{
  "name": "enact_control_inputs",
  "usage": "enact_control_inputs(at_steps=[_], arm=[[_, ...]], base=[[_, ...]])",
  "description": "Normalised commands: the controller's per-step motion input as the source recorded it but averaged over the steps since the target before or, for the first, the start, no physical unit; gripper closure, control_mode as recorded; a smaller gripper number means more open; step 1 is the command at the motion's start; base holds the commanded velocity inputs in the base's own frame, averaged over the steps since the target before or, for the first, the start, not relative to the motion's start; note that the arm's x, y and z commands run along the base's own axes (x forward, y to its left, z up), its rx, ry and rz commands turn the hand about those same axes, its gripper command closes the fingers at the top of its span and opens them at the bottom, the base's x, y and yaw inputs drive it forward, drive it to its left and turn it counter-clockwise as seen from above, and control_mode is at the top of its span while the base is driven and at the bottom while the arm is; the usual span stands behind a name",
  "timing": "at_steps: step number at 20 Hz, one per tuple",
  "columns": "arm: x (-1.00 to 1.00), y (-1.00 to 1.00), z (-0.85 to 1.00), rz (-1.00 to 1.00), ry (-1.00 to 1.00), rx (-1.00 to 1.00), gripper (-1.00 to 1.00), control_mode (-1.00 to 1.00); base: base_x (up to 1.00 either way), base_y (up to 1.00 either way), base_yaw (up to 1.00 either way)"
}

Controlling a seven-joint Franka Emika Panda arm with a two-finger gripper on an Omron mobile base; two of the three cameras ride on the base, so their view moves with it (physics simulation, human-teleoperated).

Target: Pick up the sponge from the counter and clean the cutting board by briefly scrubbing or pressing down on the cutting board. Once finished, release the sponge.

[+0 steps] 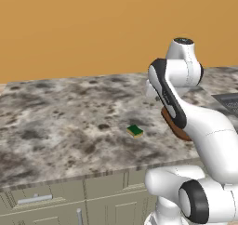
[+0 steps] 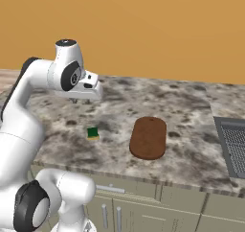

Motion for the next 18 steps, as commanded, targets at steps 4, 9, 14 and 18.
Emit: enact_control_inputs(at_steps=[4, 9, 14, 18], arm=[[0.22, 0.02, -0.19, -0.02, 0.07, 0.0, -1.0, -1.0], [0.53, 0.12, -0.52, -0.01, 0.16, -0.16, -1.0, -1.0], [0.15, 0.0, -0.71, 0.27, 0.18, -0.1, -1.0, -1.0], [0.08, 0.01, -0.36, 0.11, 0.12, 0.07, -1.0, -1.0]], base=[[0.0, 0.0, 0.0], [0.0, 0.0, 0.0], [0.0, 0.0, 0.0], [0.0, 0.0, 0.0]])
